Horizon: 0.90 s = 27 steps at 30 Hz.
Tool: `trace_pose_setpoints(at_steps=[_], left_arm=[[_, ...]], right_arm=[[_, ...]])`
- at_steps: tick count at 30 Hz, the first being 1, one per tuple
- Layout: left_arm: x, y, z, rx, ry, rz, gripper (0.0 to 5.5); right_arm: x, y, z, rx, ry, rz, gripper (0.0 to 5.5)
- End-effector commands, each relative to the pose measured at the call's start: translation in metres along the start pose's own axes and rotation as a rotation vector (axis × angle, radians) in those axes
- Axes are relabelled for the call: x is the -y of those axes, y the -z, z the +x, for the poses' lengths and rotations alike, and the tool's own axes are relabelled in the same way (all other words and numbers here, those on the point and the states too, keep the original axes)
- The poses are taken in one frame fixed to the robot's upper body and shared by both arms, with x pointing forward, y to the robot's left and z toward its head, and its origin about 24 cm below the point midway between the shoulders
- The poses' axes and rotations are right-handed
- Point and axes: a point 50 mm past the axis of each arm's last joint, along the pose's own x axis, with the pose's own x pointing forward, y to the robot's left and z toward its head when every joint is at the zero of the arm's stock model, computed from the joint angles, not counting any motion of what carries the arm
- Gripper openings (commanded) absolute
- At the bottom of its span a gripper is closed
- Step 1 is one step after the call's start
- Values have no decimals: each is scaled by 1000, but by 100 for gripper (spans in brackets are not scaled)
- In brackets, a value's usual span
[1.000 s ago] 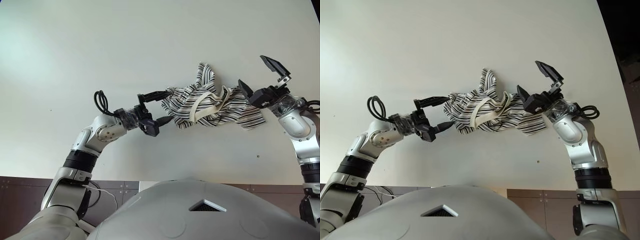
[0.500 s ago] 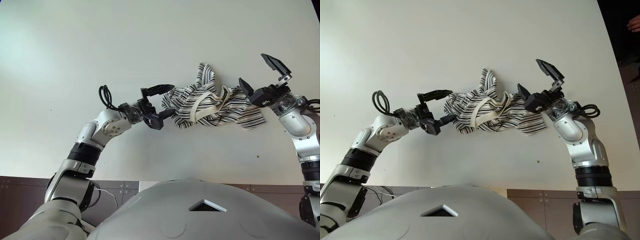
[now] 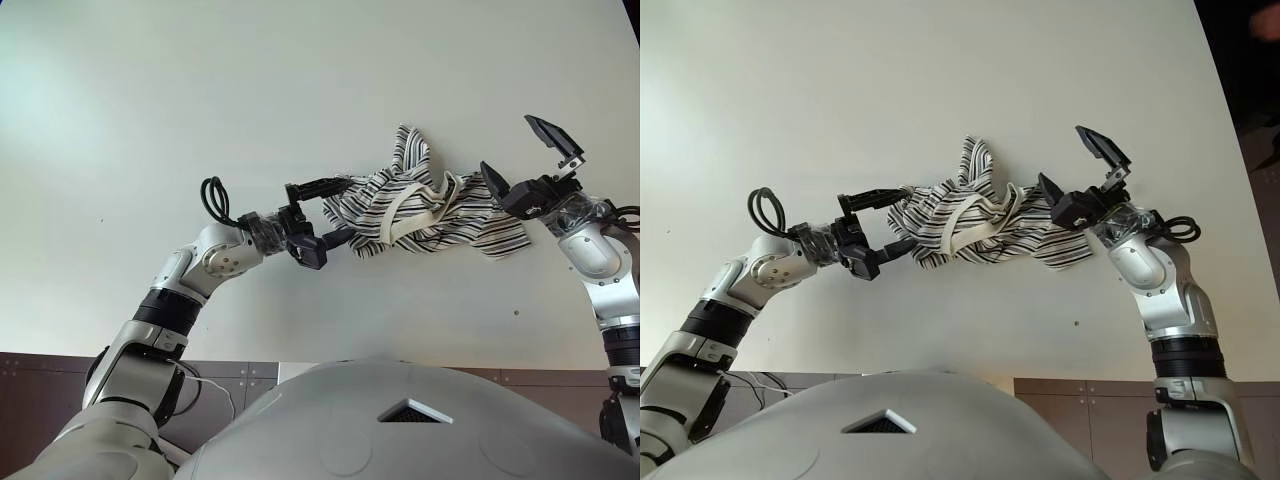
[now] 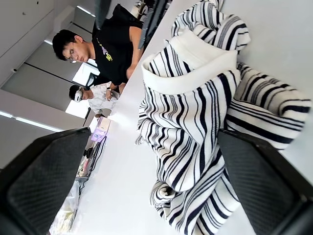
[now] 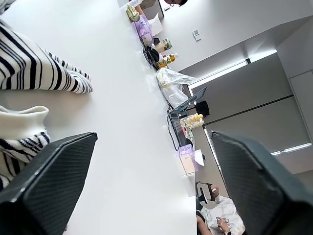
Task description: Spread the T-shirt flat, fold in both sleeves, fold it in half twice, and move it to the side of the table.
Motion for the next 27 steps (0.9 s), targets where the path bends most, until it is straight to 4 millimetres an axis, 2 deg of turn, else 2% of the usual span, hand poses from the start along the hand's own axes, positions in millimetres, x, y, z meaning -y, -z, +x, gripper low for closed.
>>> trace_pose_setpoints(at_steps=[1,4,12,17,21,27], left_arm=[[1,11,7,-47,27,13,475],[4,15,15,-72,52,44,475],[13,18,12,-104,116,92,475],[-3,11,11,-49,-90,21,475],[-5,15,9,-68,-161,-25,421],[6,18,15,-77,-67,-38,336]], right_arm=[[-2,-1,1,13,-25,-15,429],[0,-7,0,35,-20,-9,429],[-2,-11,0,44,-15,-8,429],[-9,-9,2,32,-26,28,429],[-15,-7,2,21,-50,43,425],[-21,-10,3,34,-60,70,425]])
